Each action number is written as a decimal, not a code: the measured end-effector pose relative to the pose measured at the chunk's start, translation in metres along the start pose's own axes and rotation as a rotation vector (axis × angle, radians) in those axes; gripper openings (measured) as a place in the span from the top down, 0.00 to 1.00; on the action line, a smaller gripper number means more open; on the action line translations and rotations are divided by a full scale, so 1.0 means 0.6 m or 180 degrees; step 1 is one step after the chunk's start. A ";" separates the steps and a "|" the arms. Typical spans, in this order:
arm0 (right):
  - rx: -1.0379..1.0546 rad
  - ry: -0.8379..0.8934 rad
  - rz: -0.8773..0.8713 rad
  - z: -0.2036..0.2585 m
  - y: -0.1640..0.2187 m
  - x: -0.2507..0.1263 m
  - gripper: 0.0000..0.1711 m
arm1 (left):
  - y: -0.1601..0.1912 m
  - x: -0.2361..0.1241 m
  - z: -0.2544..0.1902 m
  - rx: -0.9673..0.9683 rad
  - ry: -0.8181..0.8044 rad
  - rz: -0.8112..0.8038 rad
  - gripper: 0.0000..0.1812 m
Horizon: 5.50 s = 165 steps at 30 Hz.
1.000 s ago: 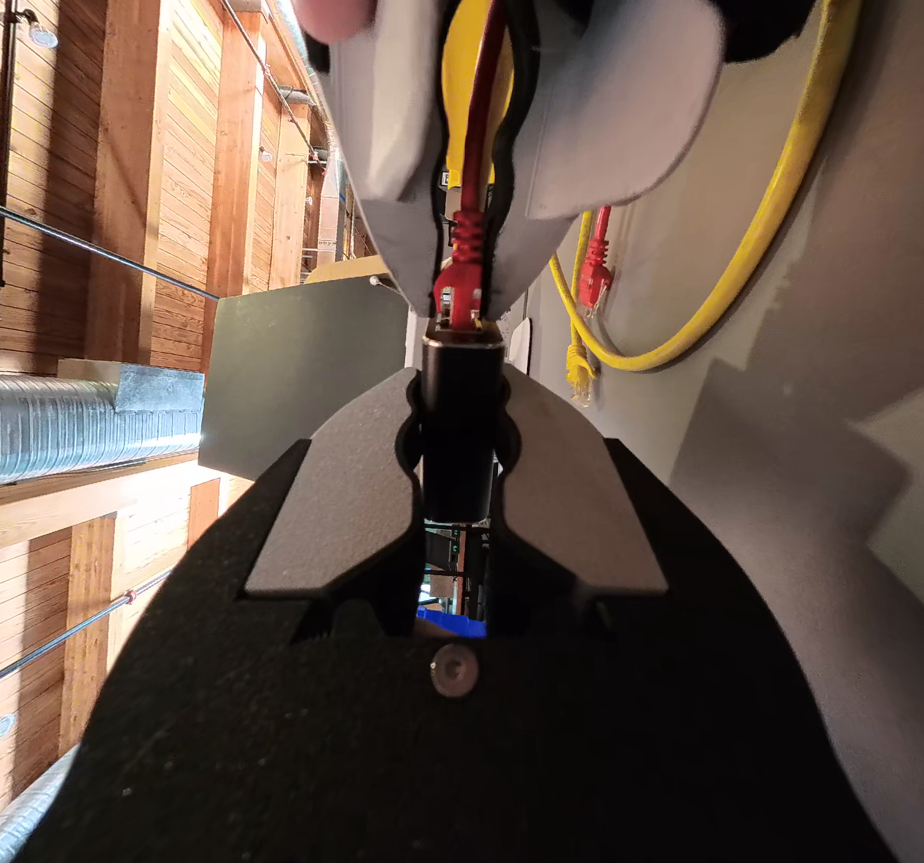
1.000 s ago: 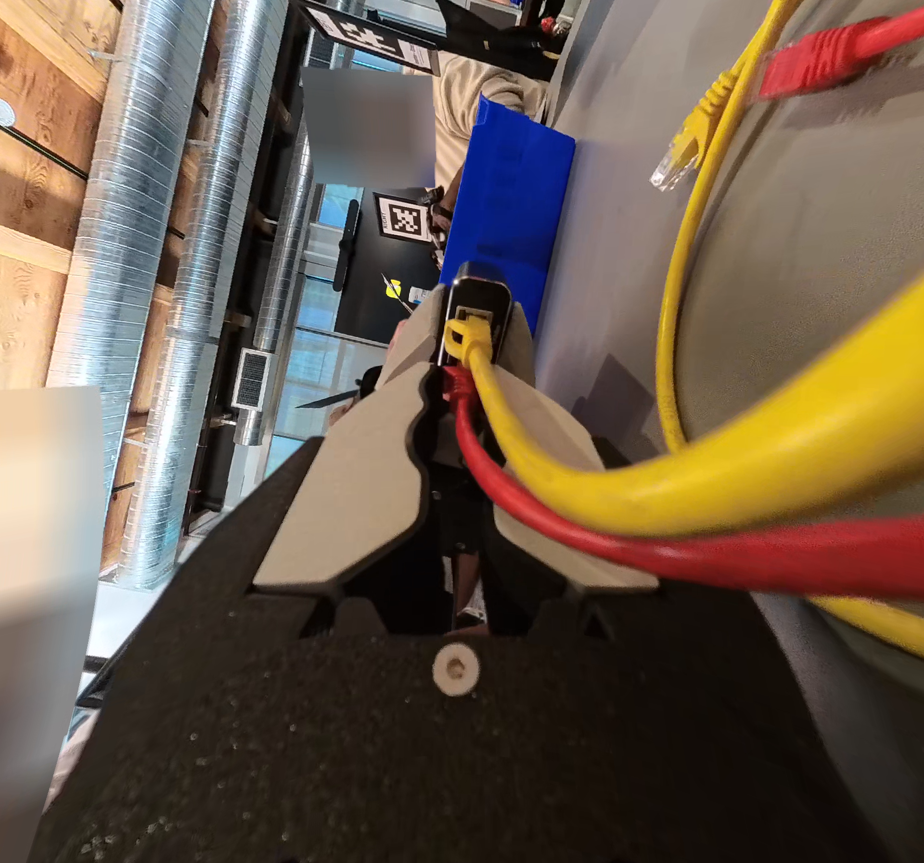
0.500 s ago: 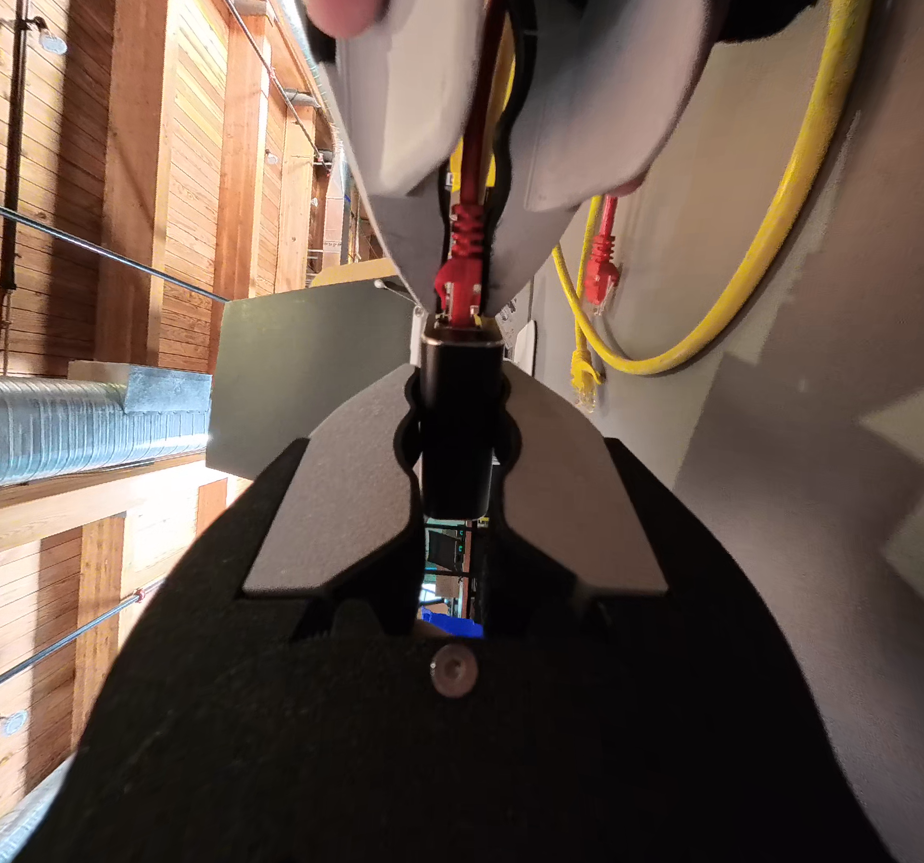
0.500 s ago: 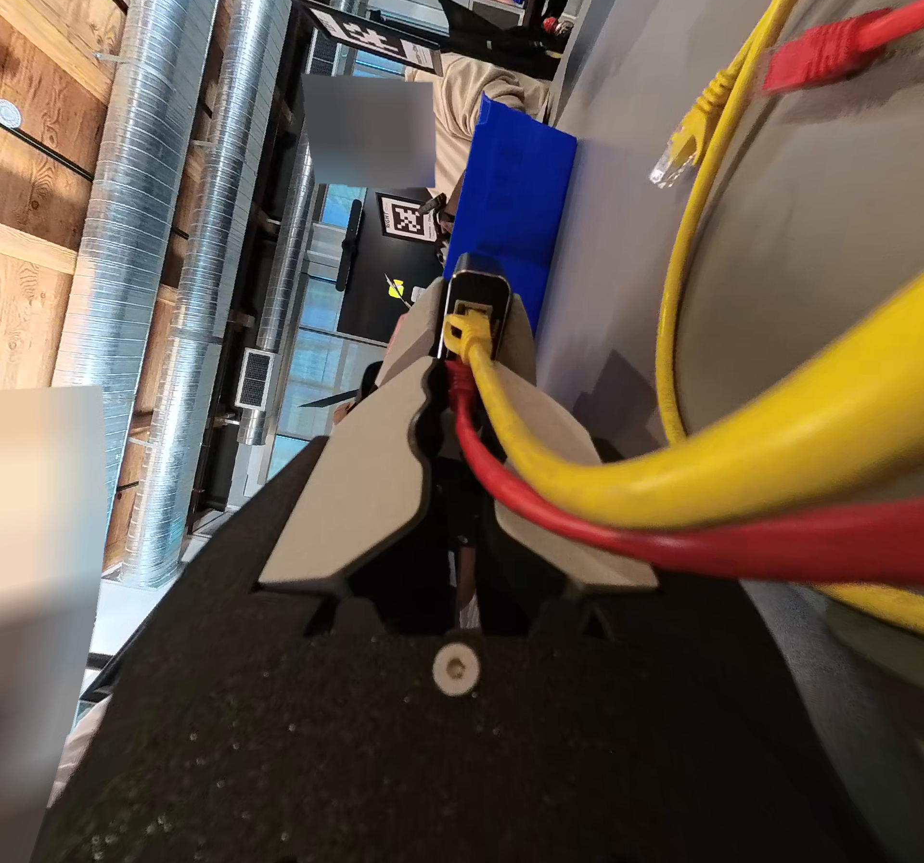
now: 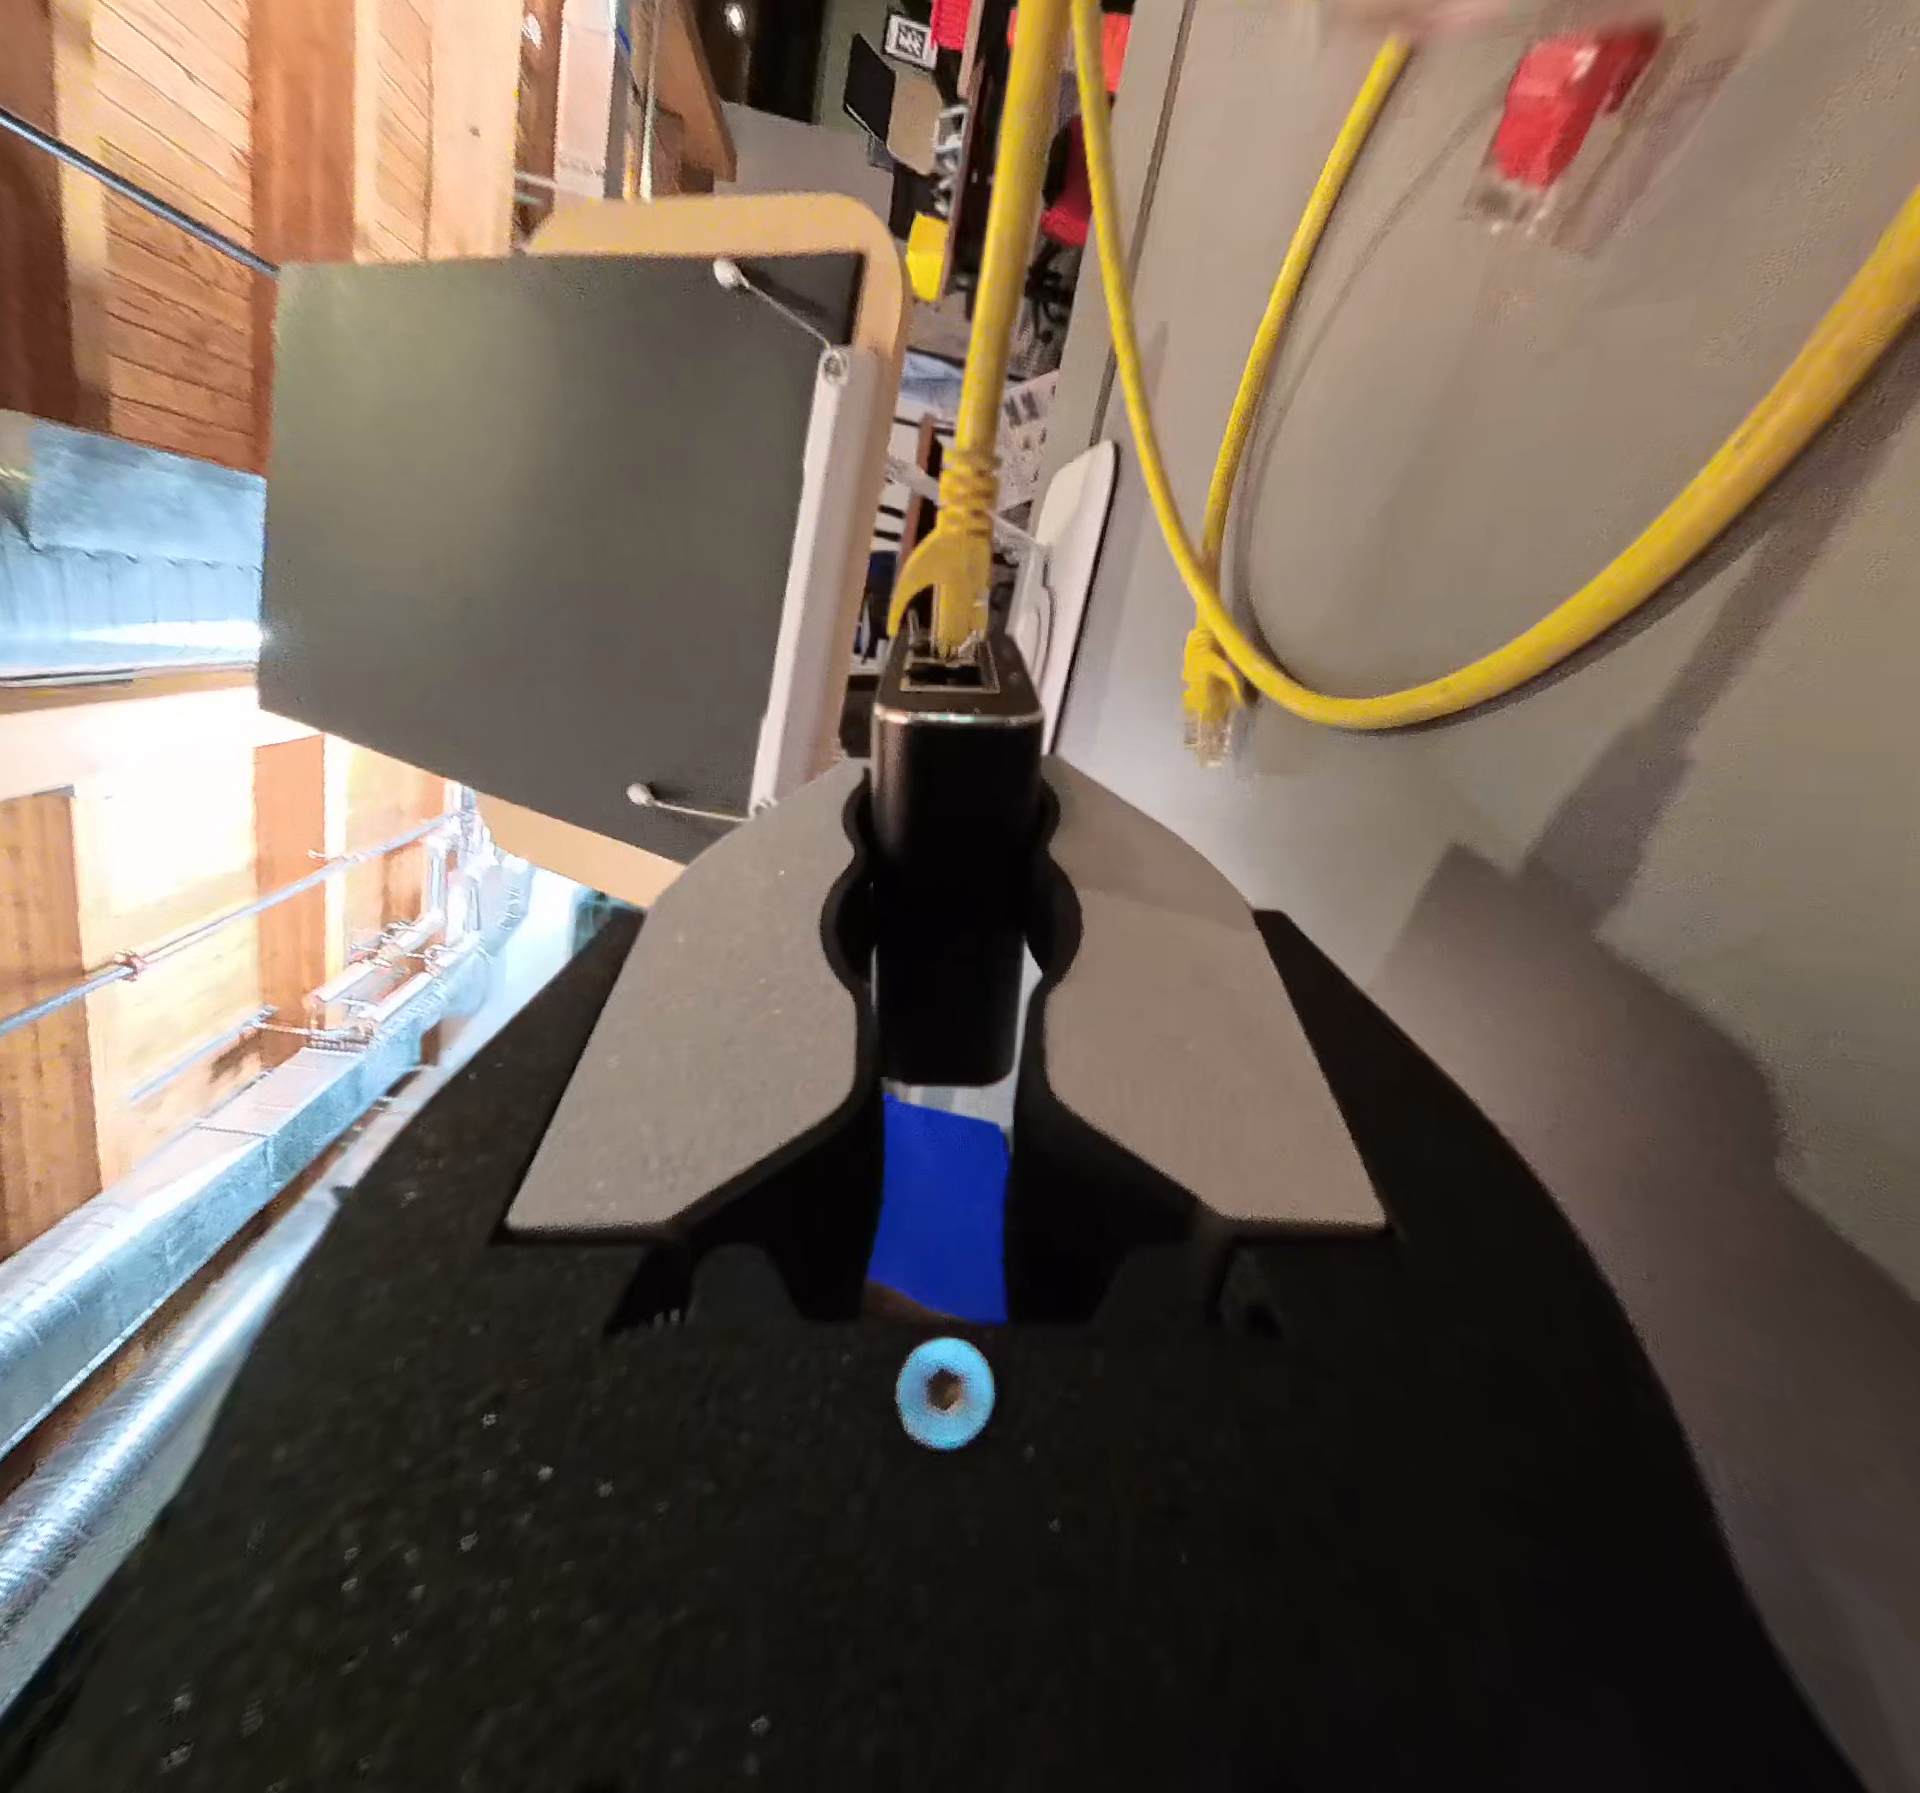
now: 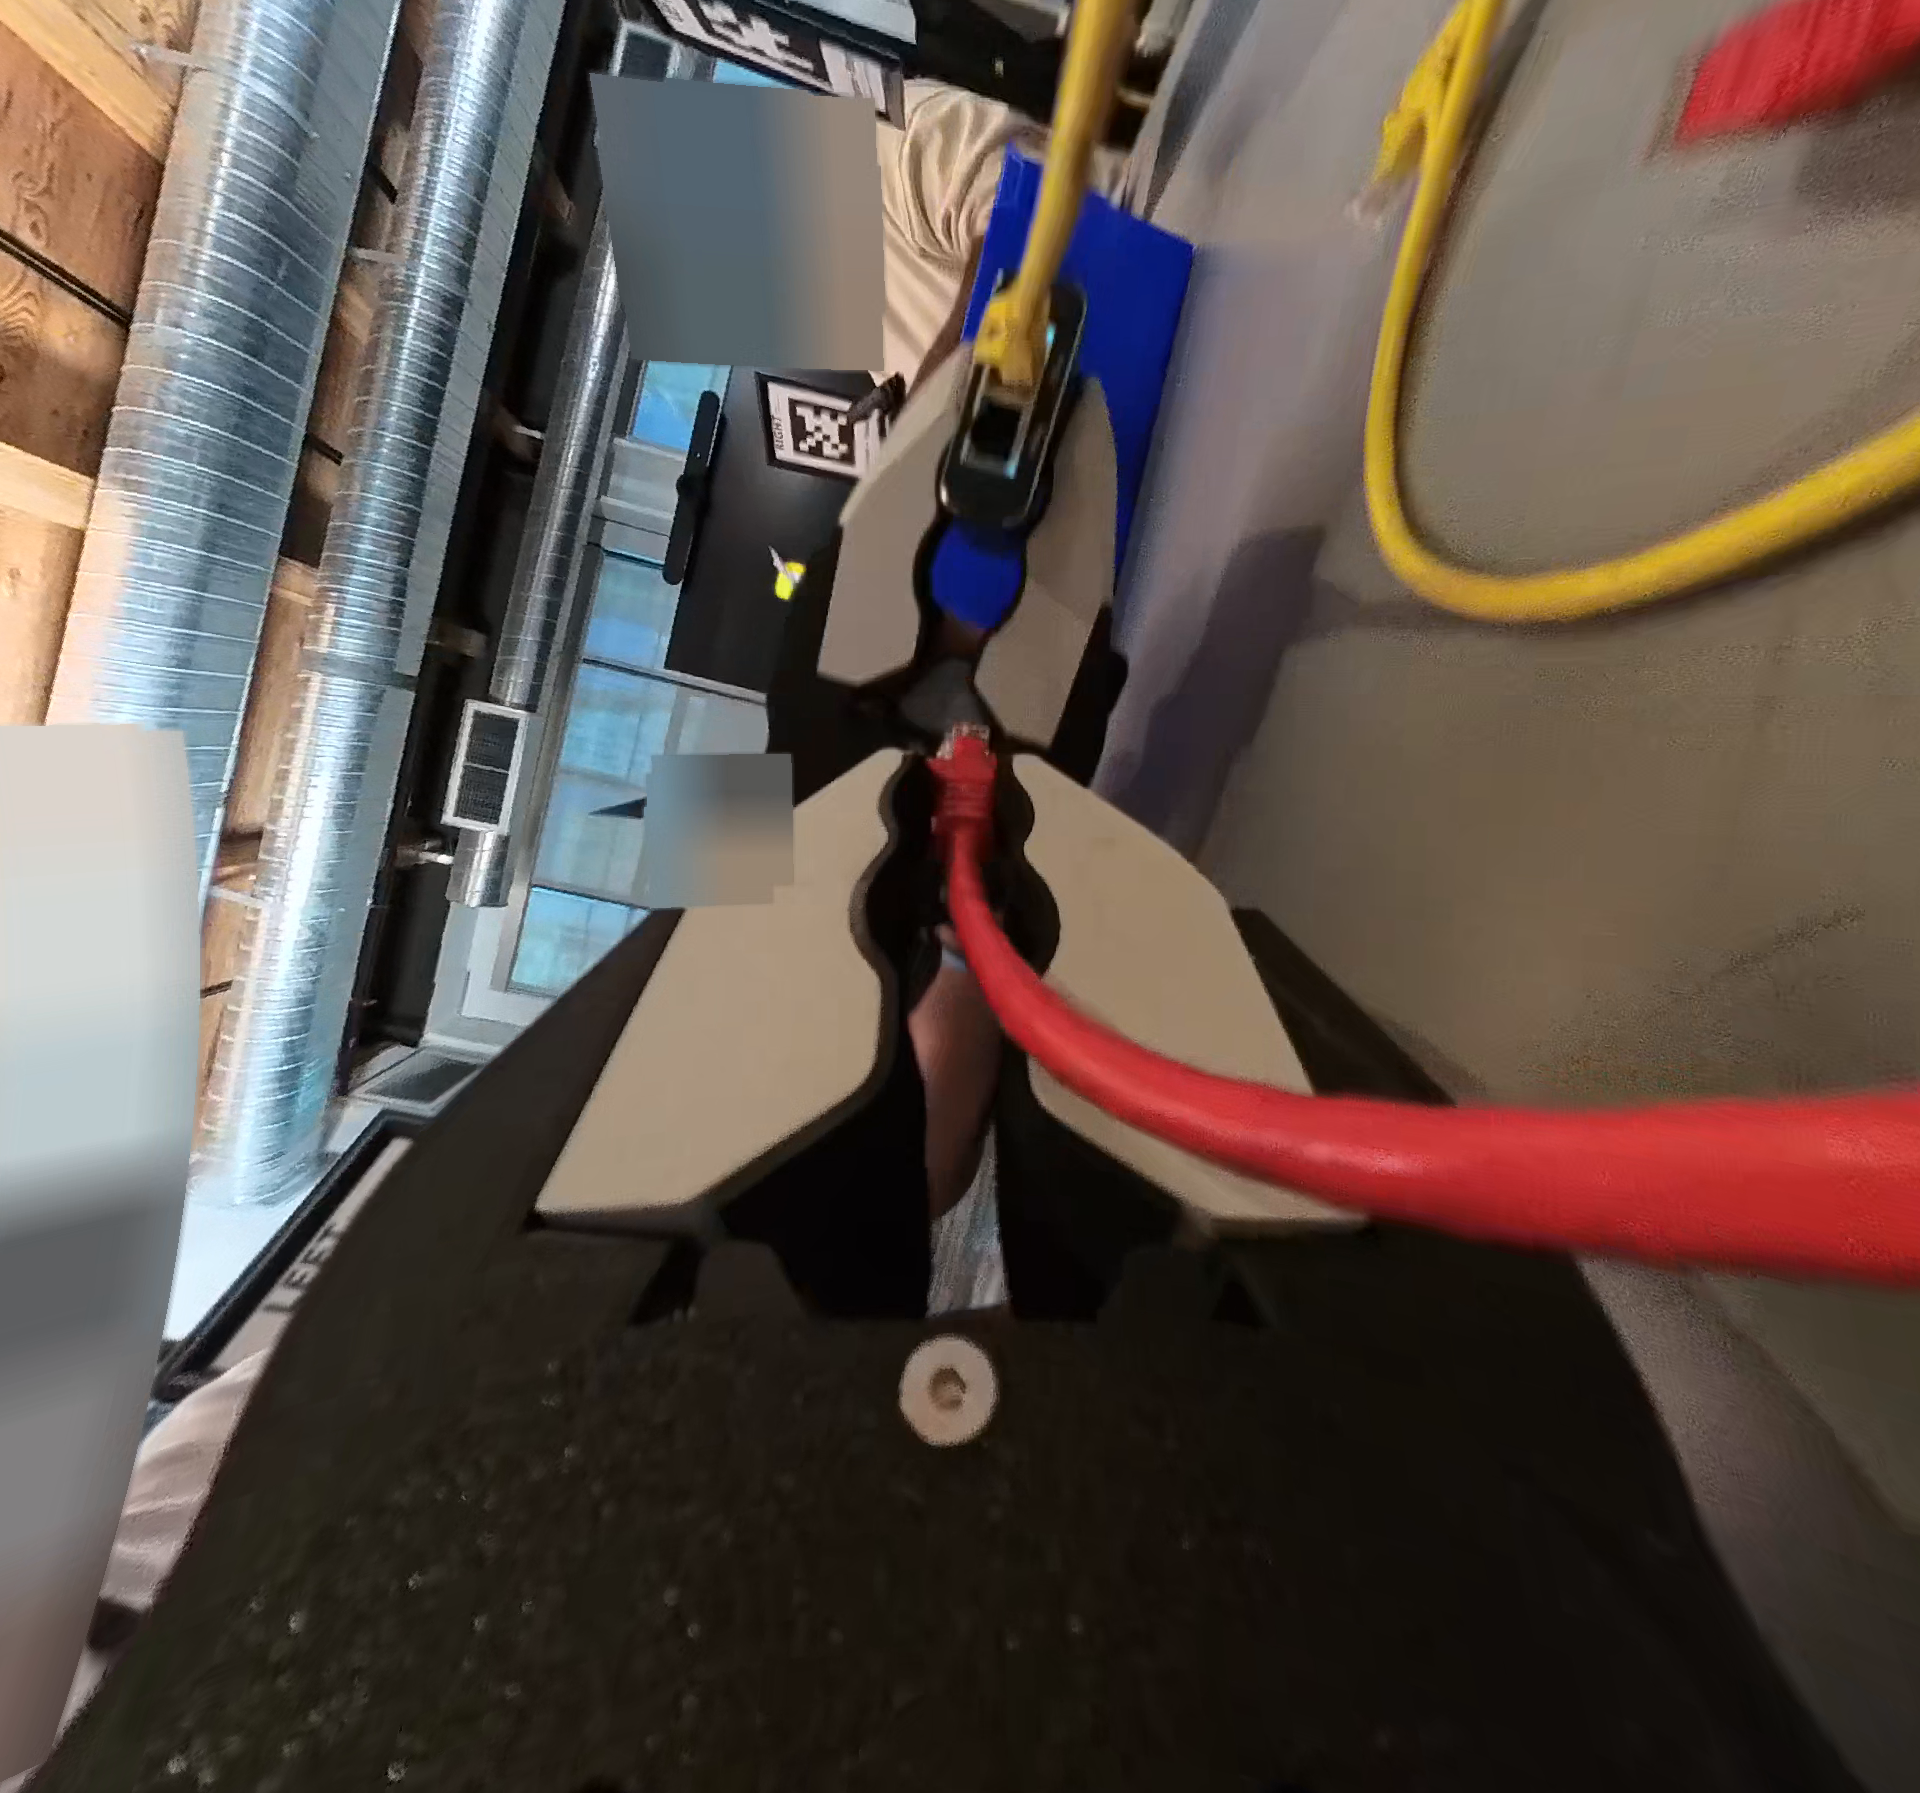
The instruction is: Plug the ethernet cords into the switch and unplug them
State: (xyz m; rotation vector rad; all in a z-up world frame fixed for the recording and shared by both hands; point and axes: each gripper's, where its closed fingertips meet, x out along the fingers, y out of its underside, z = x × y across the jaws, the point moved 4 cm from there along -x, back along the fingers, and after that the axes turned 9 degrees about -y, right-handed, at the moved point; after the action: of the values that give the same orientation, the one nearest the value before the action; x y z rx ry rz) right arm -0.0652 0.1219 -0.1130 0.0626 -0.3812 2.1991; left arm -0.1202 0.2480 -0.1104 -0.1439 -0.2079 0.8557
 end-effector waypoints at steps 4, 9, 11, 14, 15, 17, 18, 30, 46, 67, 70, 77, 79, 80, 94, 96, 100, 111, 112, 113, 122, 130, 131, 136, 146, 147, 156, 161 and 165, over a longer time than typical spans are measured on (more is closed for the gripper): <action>0.0264 0.0160 0.0388 -0.023 0.070 0.001 0.92 | 0.014 0.004 0.006 -0.0138 0.0067 0.0095 0.87; -0.0118 0.0540 0.0673 -0.020 0.105 -0.013 0.77 | 0.021 0.006 -0.003 -0.0169 0.0194 0.0114 0.86; -0.0391 0.0933 0.1016 -0.020 0.123 -0.032 0.74 | 0.022 0.005 -0.005 -0.0178 0.0228 0.0098 0.86; -0.0998 0.1602 0.1614 -0.022 0.134 -0.077 0.73 | 0.023 0.006 -0.004 -0.0213 0.0254 0.0100 0.86; -0.1141 0.1753 0.1733 -0.015 0.131 -0.092 0.74 | 0.023 0.006 -0.004 -0.0230 0.0264 0.0099 0.86; -0.1388 0.2087 0.1969 -0.003 0.116 -0.127 0.74 | 0.023 0.005 -0.003 -0.0243 0.0263 0.0090 0.86; -0.1597 0.2328 0.1967 0.003 0.097 -0.143 0.75 | 0.022 0.005 -0.002 -0.0247 0.0266 0.0082 0.86; -0.3109 0.3028 0.2346 -0.085 -0.082 -0.113 0.85 | 0.016 -0.002 -0.005 -0.0237 0.0309 -0.0007 0.86; -0.4507 0.3391 0.1725 0.143 -0.165 -0.169 0.97 | 0.026 0.002 -0.006 -0.0313 0.0377 0.0036 0.86; -0.4856 0.3503 0.2458 0.022 -0.451 -0.384 0.97 | 0.020 -0.002 -0.012 -0.0238 0.0403 -0.0043 0.86; -0.4896 0.3627 0.3084 -0.009 -0.440 -0.379 0.96 | 0.018 -0.002 -0.015 -0.0227 0.0425 -0.0056 0.86; -0.4593 0.4088 0.2912 -0.030 -0.454 -0.382 0.91 | 0.015 -0.005 -0.006 -0.0242 0.0318 -0.0147 0.86; -0.4434 0.3976 0.2539 -0.004 -0.447 -0.378 0.89 | 0.011 -0.008 0.002 -0.0283 0.0260 -0.0242 0.86; -0.4396 0.3884 0.2352 0.013 -0.441 -0.374 0.88 | 0.009 -0.009 0.005 -0.0320 0.0256 -0.0302 0.86; -0.5850 0.1254 0.2668 0.110 -0.047 -0.020 0.86 | -0.013 -0.031 -0.004 -0.0618 0.0660 -0.0860 0.86; -0.6249 0.1250 0.2933 0.096 -0.023 0.024 0.85 | -0.017 -0.035 -0.006 -0.0609 0.0702 -0.0926 0.86; -0.6843 0.1439 0.3390 0.054 -0.014 0.075 0.85 | -0.024 -0.042 -0.006 -0.0574 0.0701 -0.0994 0.86; -0.7012 0.1804 0.3689 0.019 -0.042 0.085 0.87 | -0.032 -0.048 -0.006 -0.0525 0.0691 -0.1022 0.86; -0.6998 0.1792 0.3691 0.018 -0.041 0.085 0.87 | -0.032 -0.048 -0.007 -0.0516 0.0695 -0.1026 0.86; -0.6994 0.1783 0.3700 0.017 -0.041 0.084 0.87 | -0.032 -0.048 -0.008 -0.0508 0.0703 -0.1027 0.86; -0.7217 0.1739 0.3745 0.007 -0.048 0.085 0.91 | -0.033 -0.049 -0.011 -0.0617 0.0865 -0.0925 0.87; -0.7008 0.1790 0.3939 -0.010 -0.054 0.076 0.92 | -0.035 -0.048 -0.028 -0.0776 0.1113 -0.0876 0.86; -0.7029 0.1764 0.3904 -0.008 -0.055 0.074 0.92 | -0.037 -0.048 -0.028 -0.0796 0.1122 -0.0889 0.86; -0.7072 0.1751 0.3721 0.006 -0.055 0.064 0.92 | -0.047 -0.050 -0.019 -0.0797 0.1032 -0.0921 0.86; -0.3618 0.1412 0.2741 0.043 -0.062 0.061 0.86 | -0.045 -0.063 -0.006 0.0237 0.0015 -0.1267 0.87; -0.2945 0.1247 0.2681 0.046 -0.070 0.058 0.84 | -0.048 -0.066 -0.002 0.0257 -0.0064 -0.1294 0.86; -0.0054 0.0307 0.2491 0.016 -0.079 0.045 0.89 | -0.058 -0.078 0.014 0.0383 -0.0375 -0.1403 0.87; 0.0145 0.0065 0.2356 0.014 -0.071 0.047 0.88 | -0.061 -0.080 0.009 0.0380 -0.0337 -0.1436 0.86; 0.0208 0.0044 0.2295 0.005 -0.069 0.044 0.91 | -0.061 -0.079 0.006 0.0380 -0.0311 -0.1425 0.86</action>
State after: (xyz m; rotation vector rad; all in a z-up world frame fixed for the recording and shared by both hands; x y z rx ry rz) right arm -0.0492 0.1649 -0.0947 -0.0666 -0.3580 2.9215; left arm -0.1245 0.1882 -0.1051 0.0566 -0.2675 0.4277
